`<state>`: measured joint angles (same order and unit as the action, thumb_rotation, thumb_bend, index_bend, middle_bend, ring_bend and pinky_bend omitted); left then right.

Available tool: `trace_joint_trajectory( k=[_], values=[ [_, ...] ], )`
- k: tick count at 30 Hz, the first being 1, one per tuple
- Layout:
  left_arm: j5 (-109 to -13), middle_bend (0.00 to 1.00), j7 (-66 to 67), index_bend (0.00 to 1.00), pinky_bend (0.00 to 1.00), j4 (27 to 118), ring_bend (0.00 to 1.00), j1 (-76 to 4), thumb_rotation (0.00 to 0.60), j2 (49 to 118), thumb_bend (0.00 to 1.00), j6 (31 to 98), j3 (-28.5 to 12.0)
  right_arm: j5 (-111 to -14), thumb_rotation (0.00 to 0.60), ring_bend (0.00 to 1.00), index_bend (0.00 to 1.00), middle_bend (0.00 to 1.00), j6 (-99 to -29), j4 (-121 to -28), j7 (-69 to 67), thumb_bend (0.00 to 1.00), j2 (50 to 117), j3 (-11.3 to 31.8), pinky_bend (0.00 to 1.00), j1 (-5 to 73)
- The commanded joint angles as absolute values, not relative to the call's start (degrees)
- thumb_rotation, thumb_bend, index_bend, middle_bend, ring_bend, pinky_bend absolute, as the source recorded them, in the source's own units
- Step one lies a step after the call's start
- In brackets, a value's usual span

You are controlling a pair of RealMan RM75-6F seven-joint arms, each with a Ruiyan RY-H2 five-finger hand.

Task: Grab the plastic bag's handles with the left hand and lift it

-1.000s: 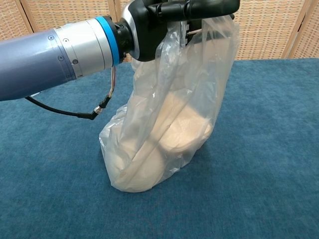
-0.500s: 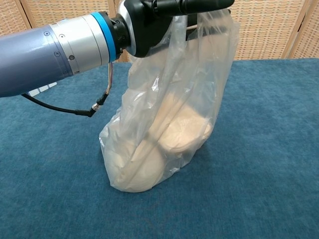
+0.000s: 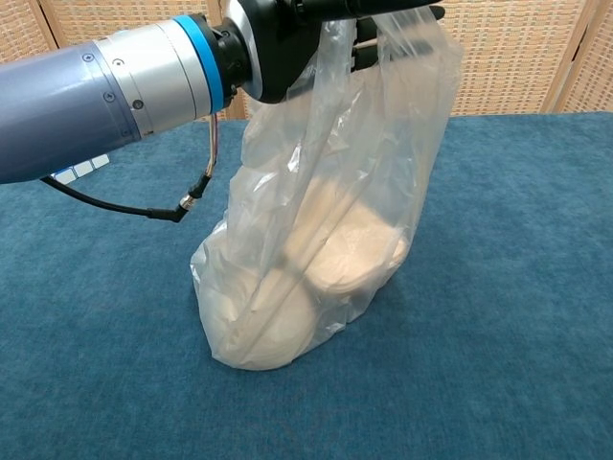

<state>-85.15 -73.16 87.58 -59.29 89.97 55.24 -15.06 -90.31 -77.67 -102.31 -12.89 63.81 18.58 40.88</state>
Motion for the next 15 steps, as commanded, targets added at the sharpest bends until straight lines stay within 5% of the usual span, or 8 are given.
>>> trace_joint_trajectory(
  k=[1, 15],
  values=[
    [-85.06, 0.0, -72.95, 0.0, 0.07, 87.57, 0.06, -59.14, 0.6, 89.98, 0.0, 55.41, -15.12, -90.95, 0.6, 0.04, 0.0, 0.15, -78.96, -102.21, -13.71, 0.06, 63.04, 18.32, 0.14, 39.8],
    [-85.28, 0.0, -71.71, 0.0, 0.06, 87.28, 0.06, -58.26, 0.6, 90.01, 0.0, 57.27, -15.75, -87.15, 0.6, 0.04, 0.0, 0.15, -86.3, -93.75, -20.92, 0.05, 63.75, 15.94, 0.14, 31.26]
  ],
)
